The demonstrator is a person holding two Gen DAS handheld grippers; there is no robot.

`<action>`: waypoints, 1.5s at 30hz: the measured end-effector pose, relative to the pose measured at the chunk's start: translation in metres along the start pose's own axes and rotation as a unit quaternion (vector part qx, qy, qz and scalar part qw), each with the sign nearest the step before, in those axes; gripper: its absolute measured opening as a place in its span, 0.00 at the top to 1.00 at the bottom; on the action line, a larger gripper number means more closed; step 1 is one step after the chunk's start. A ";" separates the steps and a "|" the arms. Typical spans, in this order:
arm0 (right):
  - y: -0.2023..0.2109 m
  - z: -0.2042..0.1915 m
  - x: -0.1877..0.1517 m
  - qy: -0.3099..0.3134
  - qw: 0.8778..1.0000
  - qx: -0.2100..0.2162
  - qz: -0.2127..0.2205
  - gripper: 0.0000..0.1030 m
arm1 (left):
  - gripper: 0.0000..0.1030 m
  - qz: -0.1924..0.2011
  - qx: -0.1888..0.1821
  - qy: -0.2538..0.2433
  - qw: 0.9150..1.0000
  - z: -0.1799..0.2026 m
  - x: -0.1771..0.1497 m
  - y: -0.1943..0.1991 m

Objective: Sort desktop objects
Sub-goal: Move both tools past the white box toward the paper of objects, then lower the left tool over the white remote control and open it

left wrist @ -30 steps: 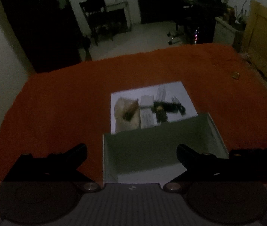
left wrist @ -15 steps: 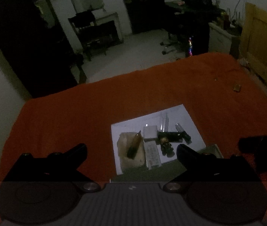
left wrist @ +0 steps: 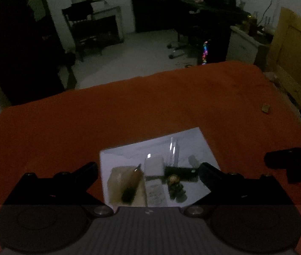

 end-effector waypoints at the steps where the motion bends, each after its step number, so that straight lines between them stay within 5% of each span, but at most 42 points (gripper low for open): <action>1: -0.008 0.002 0.004 0.001 1.000 0.003 -0.001 0.00 | 0.01 -0.004 -0.005 0.000 1.000 0.001 0.002 -0.007; 16: -0.152 0.042 0.044 0.005 0.999 0.036 -0.016 0.01 | 0.01 -0.084 -0.043 0.075 0.993 -0.014 -0.015 -0.137; 28: -0.213 0.049 0.042 0.023 0.996 0.075 -0.052 0.06 | 0.07 -0.125 -0.073 0.018 0.989 -0.001 -0.026 -0.173; 31: -0.231 0.046 0.037 0.046 0.995 0.066 -0.062 0.15 | 0.11 -0.137 -0.083 0.020 0.987 -0.007 -0.035 -0.182; 34: -0.250 0.045 0.032 0.065 0.993 0.055 -0.078 0.34 | 0.24 -0.158 -0.085 0.025 0.983 -0.006 -0.047 -0.191; 39: -0.276 0.049 0.025 0.074 0.991 0.053 -0.096 0.59 | 0.34 -0.179 -0.087 0.008 0.980 0.001 -0.062 -0.200; 45: -0.289 0.054 0.025 0.070 0.991 0.049 -0.099 0.69 | 0.52 -0.193 -0.107 -0.023 0.975 0.014 -0.065 -0.200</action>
Point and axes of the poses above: each gripper's, at about its wrist camera, not at the fingertips, and y roughly against the way its jaws point, z to its right, x to its top, the point moved 1 cm from there along -y, roughly the way its jaws point, and after that the axes turned 12 degrees about x, right-handed, at the moved point
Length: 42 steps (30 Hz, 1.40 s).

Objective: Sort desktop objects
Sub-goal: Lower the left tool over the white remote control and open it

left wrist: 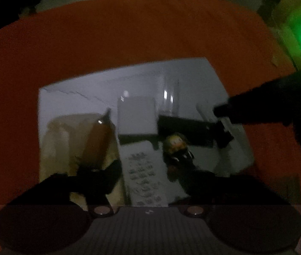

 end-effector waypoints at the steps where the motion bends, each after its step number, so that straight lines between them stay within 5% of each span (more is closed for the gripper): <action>1: -0.001 0.002 0.000 -0.001 1.000 -0.001 -0.001 0.69 | 0.53 -0.002 0.003 -0.001 1.000 0.002 -0.001 -0.002; 25: -0.027 -0.003 -0.005 0.013 0.999 -0.020 -0.047 0.70 | 0.56 -0.071 0.026 0.008 0.997 0.026 -0.021 -0.056; 27: -0.025 -0.003 -0.007 0.020 0.998 -0.026 -0.045 0.78 | 0.56 -0.066 0.026 0.002 0.997 0.027 -0.023 -0.054; 42: -0.012 0.001 -0.014 0.018 0.999 -0.022 -0.039 0.78 | 0.59 -0.056 -0.001 -0.003 0.998 0.008 -0.031 -0.045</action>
Point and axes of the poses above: each gripper's, at about its wrist camera, not at the fingertips, and y roughly against the way its jaws point, z to its right, x to its top, the point moved 1 cm from there along -y, roughly the way its jaws point, and after that the axes turned 12 degrees about x, right-handed, at the moved point
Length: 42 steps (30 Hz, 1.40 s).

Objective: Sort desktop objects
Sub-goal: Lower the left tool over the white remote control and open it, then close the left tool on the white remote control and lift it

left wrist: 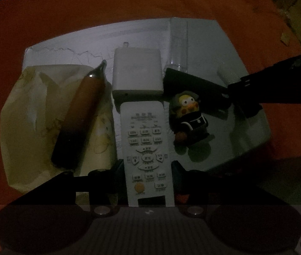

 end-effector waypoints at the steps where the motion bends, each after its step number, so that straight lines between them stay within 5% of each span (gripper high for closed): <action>1: 0.000 0.000 0.000 0.000 1.000 -0.001 0.000 0.78 | 0.59 0.000 0.000 -0.001 1.000 0.001 0.000 0.000; 11: -0.002 -0.003 0.000 0.000 1.000 -0.007 0.001 0.78 | 0.55 -0.004 0.001 0.000 1.000 0.002 0.012 -0.003; 18: -0.004 -0.009 -0.004 0.014 1.000 -0.018 0.005 0.78 | 0.60 0.011 0.036 -0.028 0.999 0.011 0.007 -0.001; 28: 0.004 -0.009 -0.009 -0.003 1.000 -0.013 0.009 0.78 | 0.61 0.029 0.020 0.010 0.999 -0.001 0.015 0.010; 42: 0.003 -0.009 -0.016 0.004 1.000 -0.018 0.001 0.79 | 0.61 0.015 0.036 0.001 0.999 0.002 0.011 0.003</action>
Point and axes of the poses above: each gripper's, at about its wrist camera, not at the fingertips, and y roughly against the way its jaws point, z to its right, x to its top, the point moved 1 cm from there along -y, roughly the way its jaws point, and after that the axes turned 12 degrees about x, right-handed, at the moved point
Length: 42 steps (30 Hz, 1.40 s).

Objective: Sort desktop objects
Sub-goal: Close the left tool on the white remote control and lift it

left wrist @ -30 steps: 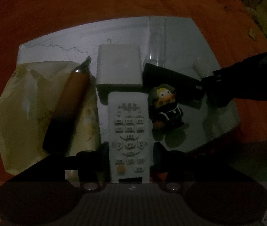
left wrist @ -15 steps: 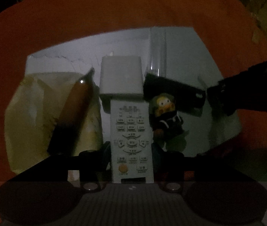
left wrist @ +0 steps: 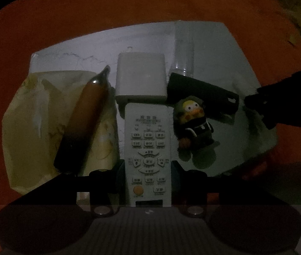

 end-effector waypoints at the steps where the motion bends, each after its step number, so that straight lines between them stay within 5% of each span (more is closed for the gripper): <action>1: -0.001 0.001 0.001 0.000 1.000 -0.001 0.000 0.79 | 0.61 0.000 0.001 0.000 1.000 0.000 0.001 0.000; 14: -0.002 0.001 0.004 -0.001 1.000 -0.001 0.000 0.79 | 0.61 0.005 0.007 -0.003 1.000 0.003 0.007 -0.001; 31: 0.043 0.004 0.012 -0.018 0.998 0.045 0.042 0.79 | 0.64 0.033 -0.058 0.038 0.997 -0.034 0.011 0.036; 36: 0.056 0.001 0.015 -0.018 0.997 0.054 0.050 0.78 | 0.85 0.037 -0.081 0.049 0.995 -0.035 0.019 0.049; 42: 0.053 -0.001 0.008 -0.017 0.998 0.053 0.041 0.79 | 0.85 0.028 -0.069 0.047 0.996 -0.034 0.017 0.043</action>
Point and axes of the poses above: each gripper's, at about its wrist camera, not at the fingertips, and y roughly against the way its jaws point, z to its right, x to its top, the point moved 1 cm from there along -y, roughly the way its jaws point, and after that the axes turned 12 degrees about x, right-handed, at the moved point
